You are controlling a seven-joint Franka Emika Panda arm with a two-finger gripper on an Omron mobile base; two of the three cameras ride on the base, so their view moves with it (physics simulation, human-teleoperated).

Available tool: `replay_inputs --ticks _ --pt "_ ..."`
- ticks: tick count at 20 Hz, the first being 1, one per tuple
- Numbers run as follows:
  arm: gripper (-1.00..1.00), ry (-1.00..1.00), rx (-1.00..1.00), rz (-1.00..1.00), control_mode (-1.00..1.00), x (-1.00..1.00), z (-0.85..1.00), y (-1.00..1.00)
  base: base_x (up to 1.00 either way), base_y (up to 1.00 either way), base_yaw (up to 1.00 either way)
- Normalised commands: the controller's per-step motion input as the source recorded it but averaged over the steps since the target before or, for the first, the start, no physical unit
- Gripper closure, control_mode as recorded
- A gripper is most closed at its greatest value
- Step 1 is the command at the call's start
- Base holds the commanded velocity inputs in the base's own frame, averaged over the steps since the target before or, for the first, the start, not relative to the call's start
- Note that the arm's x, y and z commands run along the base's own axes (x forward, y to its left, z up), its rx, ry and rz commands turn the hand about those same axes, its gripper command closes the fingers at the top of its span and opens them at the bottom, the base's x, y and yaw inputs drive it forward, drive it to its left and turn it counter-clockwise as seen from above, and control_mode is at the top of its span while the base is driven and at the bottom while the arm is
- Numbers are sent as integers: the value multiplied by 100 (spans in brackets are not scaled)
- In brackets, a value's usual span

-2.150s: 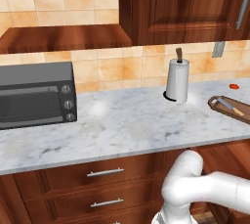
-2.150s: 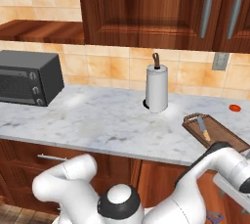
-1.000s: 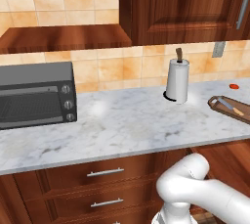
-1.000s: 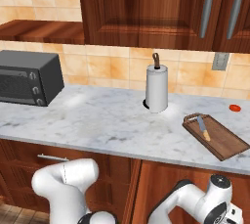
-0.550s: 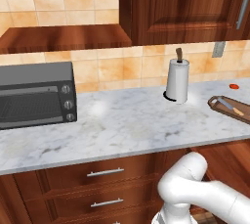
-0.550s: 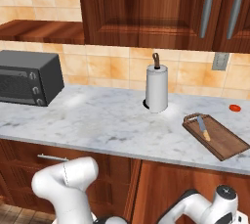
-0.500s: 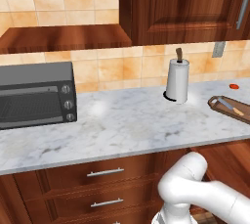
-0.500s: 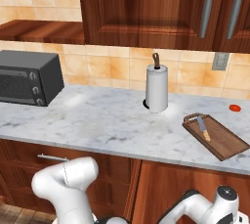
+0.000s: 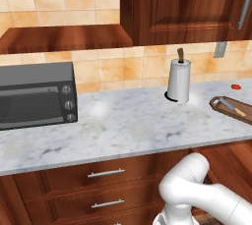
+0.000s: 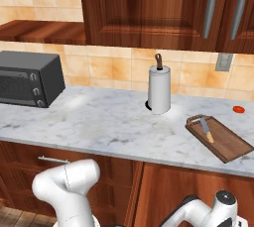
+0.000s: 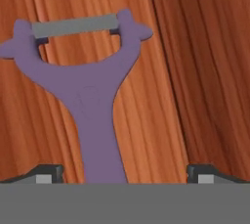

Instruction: Open the drawer on the right and place the cutting tools on the cutting board.

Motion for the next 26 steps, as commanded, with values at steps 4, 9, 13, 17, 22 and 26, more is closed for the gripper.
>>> replay_inputs --ticks 4,9,13,17,22,26 --pt "100 2 -4 0 -100 0 -34 3 0 0 0" --pt "100 -4 0 0 -100 0 17 0 0 0 0" --pt "100 -11 0 0 -100 0 92 0 0 0 0" --pt "100 -7 0 0 -100 1 100 0 0 0 0" --pt "100 -7 0 0 -100 34 100 0 0 0 0" --pt "100 -13 -3 -3 -100 73 100 0 0 0 0"
